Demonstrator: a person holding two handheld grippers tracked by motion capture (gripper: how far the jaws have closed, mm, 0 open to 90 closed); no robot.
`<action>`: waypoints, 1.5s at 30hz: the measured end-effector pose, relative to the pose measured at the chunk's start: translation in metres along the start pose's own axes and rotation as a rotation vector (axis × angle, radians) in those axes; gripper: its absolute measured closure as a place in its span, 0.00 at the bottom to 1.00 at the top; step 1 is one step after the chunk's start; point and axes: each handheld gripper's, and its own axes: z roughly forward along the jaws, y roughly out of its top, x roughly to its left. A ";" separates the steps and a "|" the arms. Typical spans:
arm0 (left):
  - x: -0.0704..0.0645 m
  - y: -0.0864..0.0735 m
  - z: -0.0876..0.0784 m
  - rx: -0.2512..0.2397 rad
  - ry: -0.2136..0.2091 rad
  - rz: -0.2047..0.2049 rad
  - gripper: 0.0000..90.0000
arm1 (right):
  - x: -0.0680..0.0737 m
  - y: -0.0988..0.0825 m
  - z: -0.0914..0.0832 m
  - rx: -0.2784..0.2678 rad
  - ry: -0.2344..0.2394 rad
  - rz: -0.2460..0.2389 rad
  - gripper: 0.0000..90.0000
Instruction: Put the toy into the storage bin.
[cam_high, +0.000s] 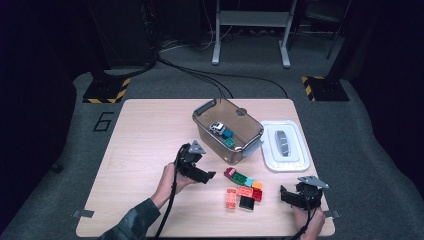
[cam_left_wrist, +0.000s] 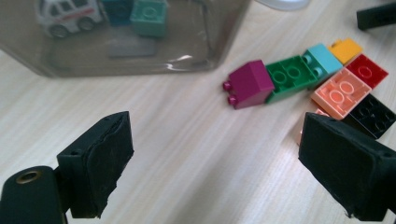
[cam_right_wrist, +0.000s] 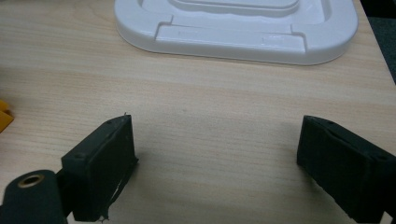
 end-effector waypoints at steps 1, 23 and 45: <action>-0.003 -0.002 0.003 -0.001 -0.009 -0.004 0.10 | 0.000 0.000 0.000 0.000 0.000 0.000 0.12; -0.088 -0.017 0.058 0.031 -0.015 0.023 0.06 | 0.000 0.000 0.000 0.000 -0.002 0.001 0.12; -0.084 -0.043 0.050 0.037 -0.027 0.113 0.52 | 0.000 0.000 0.000 0.000 -0.002 0.001 0.12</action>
